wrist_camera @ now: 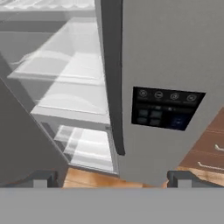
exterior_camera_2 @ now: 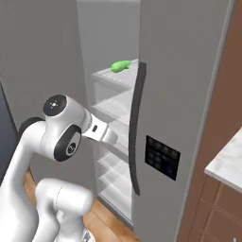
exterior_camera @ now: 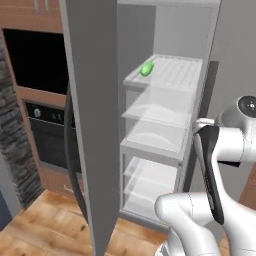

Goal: Take the cheese, chicken drumstick, and corn from the fridge and place them on the plate on the dining counter to create an appetizer plate.

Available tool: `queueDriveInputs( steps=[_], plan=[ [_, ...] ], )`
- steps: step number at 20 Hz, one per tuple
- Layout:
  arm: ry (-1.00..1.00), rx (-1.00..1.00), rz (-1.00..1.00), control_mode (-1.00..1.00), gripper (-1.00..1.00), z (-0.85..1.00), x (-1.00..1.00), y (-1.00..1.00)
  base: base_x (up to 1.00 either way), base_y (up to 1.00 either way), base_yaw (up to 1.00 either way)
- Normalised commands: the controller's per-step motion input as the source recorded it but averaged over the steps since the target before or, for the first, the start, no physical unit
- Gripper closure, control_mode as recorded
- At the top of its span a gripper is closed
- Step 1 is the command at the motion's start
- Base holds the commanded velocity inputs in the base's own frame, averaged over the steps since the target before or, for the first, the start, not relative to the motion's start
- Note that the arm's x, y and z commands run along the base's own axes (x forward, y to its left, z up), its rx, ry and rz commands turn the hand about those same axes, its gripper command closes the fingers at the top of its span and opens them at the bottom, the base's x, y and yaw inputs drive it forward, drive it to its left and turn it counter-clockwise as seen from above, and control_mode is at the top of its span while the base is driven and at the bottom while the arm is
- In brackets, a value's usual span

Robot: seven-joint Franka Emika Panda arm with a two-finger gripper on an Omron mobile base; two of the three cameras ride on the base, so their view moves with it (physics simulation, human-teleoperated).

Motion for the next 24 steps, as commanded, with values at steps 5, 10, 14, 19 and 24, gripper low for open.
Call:
queueDriveInputs(
  steps=[5,10,14,19,24],
  plan=[
    [0.0,0.0,0.0,1.0,-1.0,0.0,0.0,0.0,0.62,0.29,-0.37],
    [0.0,0.0,0.0,1.0,-1.0,0.0,0.0,0.0,0.71,0.44,-0.34],
    [0.0,0.0,0.0,1.0,-1.0,0.0,0.0,0.0,0.74,0.41,-0.31],
    [0.0,0.0,0.0,1.0,-1.0,0.0,0.0,0.0,0.62,0.23,-0.3],
    [0.0,0.0,0.0,1.0,-1.0,0.0,0.0,0.0,0.4,0.1,-0.23]
  ],
)
